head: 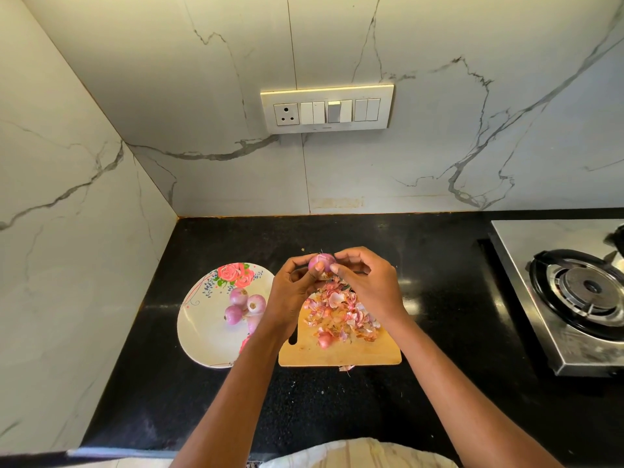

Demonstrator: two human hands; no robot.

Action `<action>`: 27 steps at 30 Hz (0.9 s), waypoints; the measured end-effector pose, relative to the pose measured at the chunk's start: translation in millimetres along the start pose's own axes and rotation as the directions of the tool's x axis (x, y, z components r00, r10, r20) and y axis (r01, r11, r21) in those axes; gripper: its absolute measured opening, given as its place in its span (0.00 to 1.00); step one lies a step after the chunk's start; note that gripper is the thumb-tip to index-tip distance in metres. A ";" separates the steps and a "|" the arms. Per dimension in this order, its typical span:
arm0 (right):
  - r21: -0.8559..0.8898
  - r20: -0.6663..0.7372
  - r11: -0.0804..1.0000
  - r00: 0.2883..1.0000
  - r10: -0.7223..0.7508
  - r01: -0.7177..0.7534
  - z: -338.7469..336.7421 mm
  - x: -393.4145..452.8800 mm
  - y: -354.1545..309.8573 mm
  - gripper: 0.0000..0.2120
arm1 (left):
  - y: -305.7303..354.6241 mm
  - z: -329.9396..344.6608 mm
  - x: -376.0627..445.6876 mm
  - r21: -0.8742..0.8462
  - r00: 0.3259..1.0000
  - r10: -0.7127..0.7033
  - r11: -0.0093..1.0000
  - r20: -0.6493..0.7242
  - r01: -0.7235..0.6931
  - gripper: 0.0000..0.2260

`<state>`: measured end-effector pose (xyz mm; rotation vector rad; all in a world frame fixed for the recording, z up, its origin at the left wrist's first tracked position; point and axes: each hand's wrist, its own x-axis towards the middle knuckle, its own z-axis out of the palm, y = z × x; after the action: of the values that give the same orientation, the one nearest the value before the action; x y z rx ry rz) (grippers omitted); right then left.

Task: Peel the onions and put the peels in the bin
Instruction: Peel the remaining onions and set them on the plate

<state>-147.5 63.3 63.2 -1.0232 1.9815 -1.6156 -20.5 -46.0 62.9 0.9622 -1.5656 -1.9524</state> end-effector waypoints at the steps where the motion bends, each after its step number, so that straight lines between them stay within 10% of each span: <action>1: 0.008 -0.014 1.000 1.000 0.002 -0.002 0.8 -0.5 0.7 0.09 | -0.3 0.2 -0.7 -0.003 1.000 -0.002 1.000 0.006 0.002 0.14; 13: 0.106 -0.138 0.953 0.945 0.298 -0.285 -1.3 4.8 32.9 0.05 | -1.2 -6.4 -9.0 -0.131 0.996 -0.074 0.988 0.048 0.079 0.16; 17: -0.197 -0.048 0.970 0.989 0.138 -0.145 -1.5 -0.9 29.1 0.09 | -3.3 -6.4 -9.3 -0.118 0.996 -0.076 0.990 0.043 0.081 0.19; 27: -0.262 0.098 0.943 0.977 -0.187 0.207 1.9 -2.2 10.3 0.12 | -5.5 -5.7 -6.2 -0.012 0.999 -0.033 0.999 0.036 0.033 0.16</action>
<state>-147.8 64.4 52.5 -1.4028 2.1505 -1.4028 -11.8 -43.9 58.4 0.9587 -1.5640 -2.0108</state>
